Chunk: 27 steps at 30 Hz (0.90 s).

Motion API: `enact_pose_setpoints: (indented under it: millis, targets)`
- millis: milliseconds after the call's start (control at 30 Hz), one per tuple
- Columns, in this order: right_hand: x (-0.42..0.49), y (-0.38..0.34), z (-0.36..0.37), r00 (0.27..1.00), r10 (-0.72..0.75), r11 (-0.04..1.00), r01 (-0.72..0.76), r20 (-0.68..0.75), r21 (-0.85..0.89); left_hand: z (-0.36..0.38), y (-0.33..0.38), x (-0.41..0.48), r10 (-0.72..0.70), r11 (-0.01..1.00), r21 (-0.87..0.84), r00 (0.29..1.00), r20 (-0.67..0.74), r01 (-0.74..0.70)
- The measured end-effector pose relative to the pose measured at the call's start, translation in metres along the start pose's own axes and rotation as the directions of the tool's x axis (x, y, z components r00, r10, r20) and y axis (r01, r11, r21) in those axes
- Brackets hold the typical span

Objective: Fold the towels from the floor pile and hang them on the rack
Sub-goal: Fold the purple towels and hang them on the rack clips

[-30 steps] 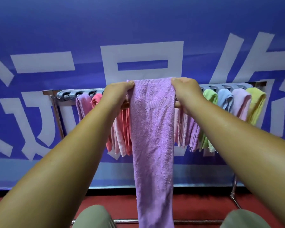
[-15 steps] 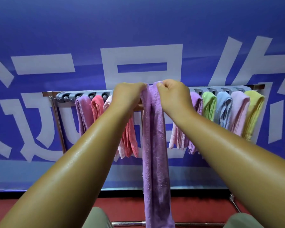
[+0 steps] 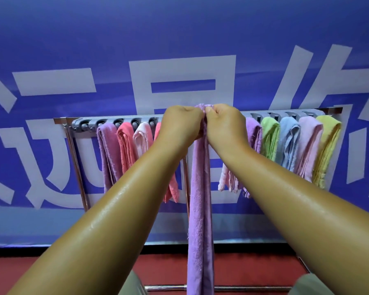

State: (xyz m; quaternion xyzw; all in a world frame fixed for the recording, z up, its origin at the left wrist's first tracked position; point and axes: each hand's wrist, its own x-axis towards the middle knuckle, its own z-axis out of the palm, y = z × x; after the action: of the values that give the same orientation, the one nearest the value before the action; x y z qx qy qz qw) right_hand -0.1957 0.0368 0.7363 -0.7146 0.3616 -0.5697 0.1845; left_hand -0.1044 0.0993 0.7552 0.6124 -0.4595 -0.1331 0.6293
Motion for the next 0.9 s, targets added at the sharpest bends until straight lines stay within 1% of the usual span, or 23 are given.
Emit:
enact_pose_setpoints:
  millis: [33, 67, 100, 133, 200, 267, 300, 433, 533, 600, 633, 667, 733, 767, 833, 867, 900]
  targets:
    - [0.001, 0.001, 0.000, 1.000, 0.003, 1.000, -0.003, -0.003, 0.005, 0.000, 0.001, -0.004, 0.001, 1.000, -0.025, 1.000, -0.031, -0.001]
    - [0.001, -0.001, -0.001, 1.000, 0.007, 1.000, -0.007, -0.001, 0.013, 0.000, -0.008, 0.000, 0.030, 1.000, 0.009, 0.998, -0.055, -0.030]
    - [0.001, -0.001, 0.000, 1.000, 0.013, 1.000, -0.013, 0.006, 0.027, 0.002, -0.011, 0.001, 0.091, 0.994, 0.070, 0.995, -0.051, -0.087]
    - [0.001, -0.002, -0.001, 1.000, 0.018, 0.999, -0.019, 0.015, 0.042, 0.002, -0.016, 0.004, 0.122, 0.988, 0.102, 0.991, -0.050, -0.117]
    - [0.001, -0.002, -0.002, 0.999, 0.022, 0.996, -0.025, 0.031, 0.087, 0.001, -0.018, 0.006, 0.118, 0.987, 0.112, 0.993, -0.009, -0.116]
    - [0.003, 0.001, -0.002, 0.998, 0.040, 0.986, -0.046, 0.044, 0.163, -0.002, -0.016, 0.002, 0.146, 0.984, 0.094, 0.987, 0.065, -0.152]
    - [0.003, 0.004, -0.003, 0.998, 0.040, 0.982, -0.049, 0.054, 0.183, -0.004, -0.014, 0.000, 0.149, 0.985, 0.078, 0.986, 0.078, -0.155]
    - [0.008, 0.014, -0.005, 0.992, 0.000, 0.975, -0.028, 0.127, 0.221, -0.004, -0.011, 0.000, 0.160, 0.985, 0.050, 0.986, 0.042, -0.162]
    - [0.000, 0.003, -0.012, 0.984, 0.007, 0.951, -0.061, 0.178, 0.302, -0.003, -0.010, 0.000, 0.234, 0.962, 0.148, 0.972, 0.002, -0.231]
    - [-0.006, -0.001, -0.013, 0.977, 0.006, 0.939, -0.080, 0.215, 0.334, -0.002, -0.010, -0.001, 0.328, 0.913, 0.276, 0.943, -0.060, -0.301]
    - [-0.009, -0.002, -0.013, 0.971, 0.001, 0.928, -0.090, 0.239, 0.361, -0.001, -0.010, -0.002, 0.378, 0.891, 0.302, 0.922, -0.086, -0.338]
    - [-0.009, -0.001, -0.012, 0.967, 0.001, 0.912, -0.106, 0.254, 0.396, -0.002, -0.010, -0.004, 0.397, 0.888, 0.295, 0.912, -0.103, -0.353]
    - [-0.009, 0.000, -0.010, 0.968, 0.039, 0.871, -0.156, 0.249, 0.467, -0.002, -0.013, -0.005, 0.376, 0.907, 0.242, 0.922, -0.091, -0.346]
    - [-0.007, 0.002, -0.009, 0.966, 0.067, 0.850, -0.186, 0.249, 0.493, -0.003, -0.015, -0.005, 0.350, 0.922, 0.196, 0.936, -0.042, -0.335]
    - [-0.004, 0.003, -0.010, 0.962, 0.124, 0.813, -0.240, 0.245, 0.531, -0.004, -0.019, -0.007, 0.298, 0.946, 0.100, 0.948, 0.108, -0.309]
    - [-0.002, 0.004, -0.009, 0.959, 0.149, 0.804, -0.260, 0.242, 0.535, -0.005, -0.021, -0.008, 0.265, 0.962, 0.020, 0.951, 0.157, -0.272]
    - [0.000, 0.006, -0.009, 0.956, 0.167, 0.804, -0.274, 0.242, 0.528, -0.007, -0.023, -0.008, 0.219, 0.974, -0.100, 0.957, 0.193, -0.203]
